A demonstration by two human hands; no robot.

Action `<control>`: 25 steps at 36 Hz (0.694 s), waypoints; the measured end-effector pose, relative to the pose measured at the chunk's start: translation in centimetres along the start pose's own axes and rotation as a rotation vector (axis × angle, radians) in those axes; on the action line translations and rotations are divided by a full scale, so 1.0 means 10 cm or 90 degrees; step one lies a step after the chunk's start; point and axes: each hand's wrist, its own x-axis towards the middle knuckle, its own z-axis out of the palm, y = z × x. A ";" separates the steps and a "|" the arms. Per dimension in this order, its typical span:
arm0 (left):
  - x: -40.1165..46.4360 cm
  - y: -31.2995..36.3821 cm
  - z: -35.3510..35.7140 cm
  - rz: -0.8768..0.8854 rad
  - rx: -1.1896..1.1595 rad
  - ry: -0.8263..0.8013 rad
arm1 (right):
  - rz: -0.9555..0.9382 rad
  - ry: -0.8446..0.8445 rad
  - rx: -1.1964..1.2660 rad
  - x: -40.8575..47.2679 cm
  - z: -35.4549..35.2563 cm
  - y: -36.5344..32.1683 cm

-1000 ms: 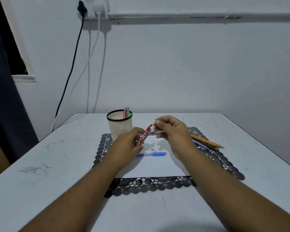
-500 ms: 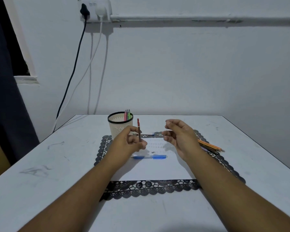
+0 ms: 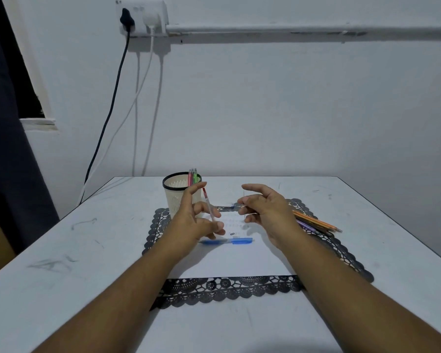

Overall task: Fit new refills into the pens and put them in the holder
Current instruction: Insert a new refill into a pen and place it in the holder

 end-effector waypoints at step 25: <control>-0.05 -0.03 0.02 0.098 0.288 0.017 | -0.023 -0.042 -0.149 -0.04 0.07 0.02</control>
